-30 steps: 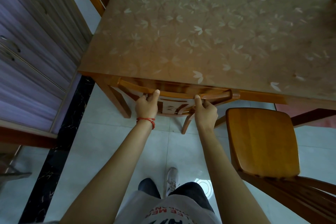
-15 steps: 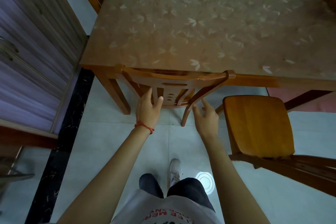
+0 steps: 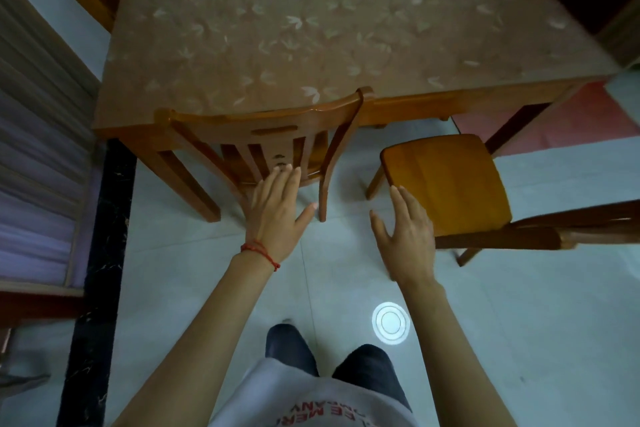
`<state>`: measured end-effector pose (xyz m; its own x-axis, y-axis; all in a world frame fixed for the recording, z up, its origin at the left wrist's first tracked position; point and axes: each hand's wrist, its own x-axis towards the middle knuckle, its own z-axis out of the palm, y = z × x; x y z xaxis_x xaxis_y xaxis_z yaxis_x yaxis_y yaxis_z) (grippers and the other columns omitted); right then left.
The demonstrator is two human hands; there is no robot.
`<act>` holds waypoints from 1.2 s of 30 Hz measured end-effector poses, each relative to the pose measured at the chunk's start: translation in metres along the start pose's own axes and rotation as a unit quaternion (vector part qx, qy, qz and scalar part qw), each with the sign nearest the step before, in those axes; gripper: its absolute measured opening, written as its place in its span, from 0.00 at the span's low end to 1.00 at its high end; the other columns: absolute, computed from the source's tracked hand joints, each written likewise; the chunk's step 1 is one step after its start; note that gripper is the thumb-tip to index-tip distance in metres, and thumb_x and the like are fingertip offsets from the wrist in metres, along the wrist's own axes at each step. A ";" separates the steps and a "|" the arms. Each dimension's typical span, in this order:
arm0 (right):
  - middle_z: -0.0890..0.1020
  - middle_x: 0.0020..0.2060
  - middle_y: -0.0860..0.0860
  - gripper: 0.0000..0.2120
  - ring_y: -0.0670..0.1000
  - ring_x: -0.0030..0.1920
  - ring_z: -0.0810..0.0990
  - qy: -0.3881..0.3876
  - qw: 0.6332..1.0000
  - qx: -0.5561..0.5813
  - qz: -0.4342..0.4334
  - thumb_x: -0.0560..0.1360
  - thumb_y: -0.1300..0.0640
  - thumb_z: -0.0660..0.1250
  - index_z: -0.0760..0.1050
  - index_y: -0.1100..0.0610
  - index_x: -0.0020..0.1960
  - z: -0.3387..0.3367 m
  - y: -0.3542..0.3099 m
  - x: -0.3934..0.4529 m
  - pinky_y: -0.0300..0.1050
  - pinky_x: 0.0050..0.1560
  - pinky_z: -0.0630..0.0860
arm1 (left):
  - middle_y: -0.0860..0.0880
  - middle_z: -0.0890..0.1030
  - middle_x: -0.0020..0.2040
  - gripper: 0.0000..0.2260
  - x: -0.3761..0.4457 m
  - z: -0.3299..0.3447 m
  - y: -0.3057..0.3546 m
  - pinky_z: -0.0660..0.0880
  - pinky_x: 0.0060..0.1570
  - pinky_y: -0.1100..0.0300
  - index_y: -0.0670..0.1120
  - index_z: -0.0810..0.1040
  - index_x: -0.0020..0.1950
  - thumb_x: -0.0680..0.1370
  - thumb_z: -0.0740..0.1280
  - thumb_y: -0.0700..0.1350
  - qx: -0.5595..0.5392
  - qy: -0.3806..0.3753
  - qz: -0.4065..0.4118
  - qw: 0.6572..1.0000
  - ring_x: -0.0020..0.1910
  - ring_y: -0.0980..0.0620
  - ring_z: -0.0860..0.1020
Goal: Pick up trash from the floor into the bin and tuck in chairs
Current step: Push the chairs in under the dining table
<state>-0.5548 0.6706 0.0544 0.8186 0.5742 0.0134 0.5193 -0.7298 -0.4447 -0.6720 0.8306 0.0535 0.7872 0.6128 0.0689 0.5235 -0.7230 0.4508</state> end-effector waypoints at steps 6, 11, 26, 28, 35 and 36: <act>0.67 0.70 0.57 0.28 0.60 0.69 0.65 0.072 0.997 -0.001 0.024 0.75 0.44 0.60 0.62 0.57 0.70 -0.049 0.056 -0.036 0.56 0.68 0.60 | 0.43 0.61 0.74 0.28 -0.018 0.020 0.072 0.51 0.72 0.50 0.43 0.57 0.72 0.77 0.59 0.54 0.021 -0.026 0.079 0.996 0.74 0.45 0.56; 0.68 0.70 0.56 0.28 0.59 0.69 0.66 0.118 0.989 -0.005 0.085 0.75 0.43 0.58 0.63 0.57 0.70 -0.084 0.110 -0.072 0.56 0.67 0.62 | 0.42 0.61 0.74 0.28 -0.029 0.043 0.143 0.51 0.72 0.50 0.42 0.58 0.72 0.77 0.59 0.54 0.013 -0.059 0.161 0.985 0.74 0.44 0.56; 0.74 0.64 0.62 0.23 0.61 0.64 0.72 0.289 0.901 -0.017 0.322 0.74 0.54 0.67 0.69 0.63 0.65 -0.141 0.208 -0.193 0.56 0.63 0.67 | 0.42 0.63 0.73 0.27 -0.051 0.112 0.309 0.51 0.71 0.50 0.42 0.59 0.72 0.77 0.59 0.54 -0.003 -0.170 0.446 0.879 0.74 0.44 0.57; 0.74 0.63 0.62 0.23 0.61 0.64 0.72 0.305 0.882 -0.023 0.360 0.74 0.54 0.67 0.70 0.63 0.64 -0.142 0.214 -0.210 0.56 0.63 0.67 | 0.41 0.65 0.72 0.26 -0.056 0.120 0.326 0.54 0.71 0.49 0.41 0.61 0.71 0.77 0.60 0.54 -0.008 -0.182 0.485 0.855 0.73 0.43 0.59; 0.73 0.65 0.61 0.23 0.59 0.66 0.71 0.329 0.824 -0.025 0.461 0.74 0.53 0.66 0.69 0.62 0.65 -0.146 0.234 -0.258 0.55 0.65 0.65 | 0.36 0.73 0.65 0.24 -0.084 0.147 0.381 0.65 0.66 0.41 0.36 0.69 0.65 0.74 0.67 0.48 -0.033 -0.211 0.569 0.794 0.67 0.37 0.68; 0.73 0.65 0.61 0.23 0.59 0.66 0.70 0.331 0.818 -0.025 0.470 0.74 0.53 0.66 0.69 0.62 0.65 -0.148 0.239 -0.264 0.55 0.65 0.65 | 0.35 0.73 0.64 0.24 -0.087 0.152 0.389 0.65 0.65 0.42 0.36 0.69 0.65 0.74 0.67 0.48 -0.032 -0.214 0.576 0.788 0.66 0.36 0.68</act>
<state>-0.6106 0.2899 0.0769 0.8063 -0.5648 0.1757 -0.4206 -0.7563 -0.5011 -0.4875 0.4470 0.0880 0.7729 -0.6124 0.1661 -0.6264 -0.6948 0.3534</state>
